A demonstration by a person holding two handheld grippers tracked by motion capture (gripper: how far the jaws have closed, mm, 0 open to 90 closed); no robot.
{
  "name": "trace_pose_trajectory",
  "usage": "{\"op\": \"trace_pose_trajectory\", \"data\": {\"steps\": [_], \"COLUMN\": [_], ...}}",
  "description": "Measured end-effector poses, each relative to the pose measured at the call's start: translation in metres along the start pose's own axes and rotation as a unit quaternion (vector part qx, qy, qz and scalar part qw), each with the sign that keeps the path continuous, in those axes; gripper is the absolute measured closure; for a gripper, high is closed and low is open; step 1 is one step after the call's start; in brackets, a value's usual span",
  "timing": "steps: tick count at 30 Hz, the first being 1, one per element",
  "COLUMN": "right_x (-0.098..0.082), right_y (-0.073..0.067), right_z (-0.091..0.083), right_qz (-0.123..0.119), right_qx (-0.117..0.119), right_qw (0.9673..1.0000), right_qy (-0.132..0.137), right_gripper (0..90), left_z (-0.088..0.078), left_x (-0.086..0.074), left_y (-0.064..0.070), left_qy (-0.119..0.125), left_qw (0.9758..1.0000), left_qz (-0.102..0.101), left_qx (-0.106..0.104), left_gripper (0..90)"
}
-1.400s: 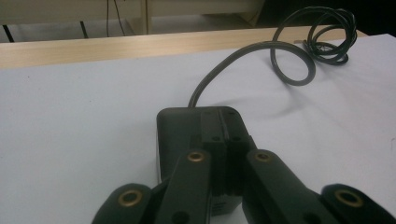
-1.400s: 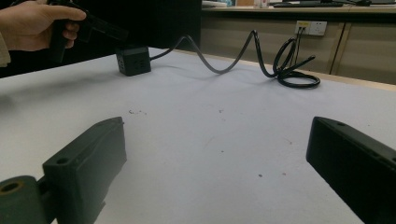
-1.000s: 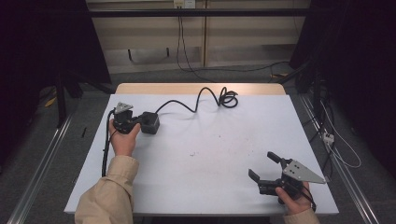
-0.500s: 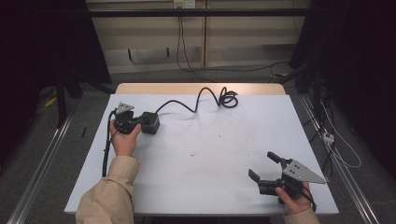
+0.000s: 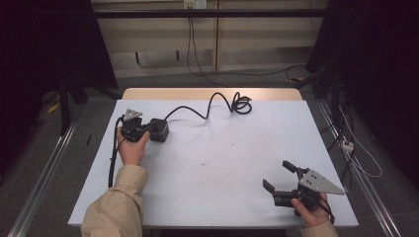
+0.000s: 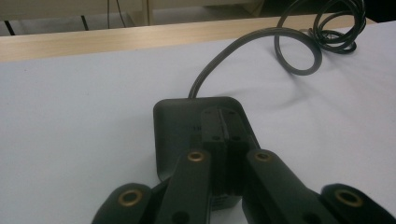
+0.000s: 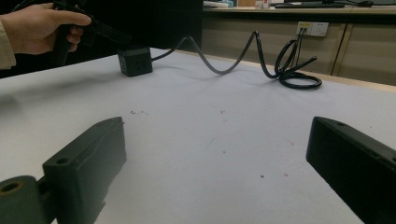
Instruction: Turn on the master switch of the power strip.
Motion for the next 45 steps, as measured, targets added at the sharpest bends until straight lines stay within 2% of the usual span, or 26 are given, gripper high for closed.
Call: {"op": "trace_pose_trajectory", "data": {"steps": [45], "right_x": [0.0006], "right_y": [-0.0019], "right_z": [-0.0005], "right_qz": [-0.003], "right_qx": [0.001], "right_qw": [1.0000], "right_qy": [0.002], "right_gripper": [4.3], "left_z": [0.0001], "left_x": [-0.0017], "left_y": [-0.0002], "left_qy": [-0.008], "left_qw": [1.0000], "left_qz": [0.000], "left_qx": [0.004], "left_gripper": [90.0]}}
Point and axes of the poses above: each handheld gripper's, and its own axes: z roughly forward along the jaws, x roughly out of its top, y roughly to its right, the point moved 8 cm from there along z, roughly forward along the jaws, and after that the axes turned 9 degrees about z, right-handed, at the moved point
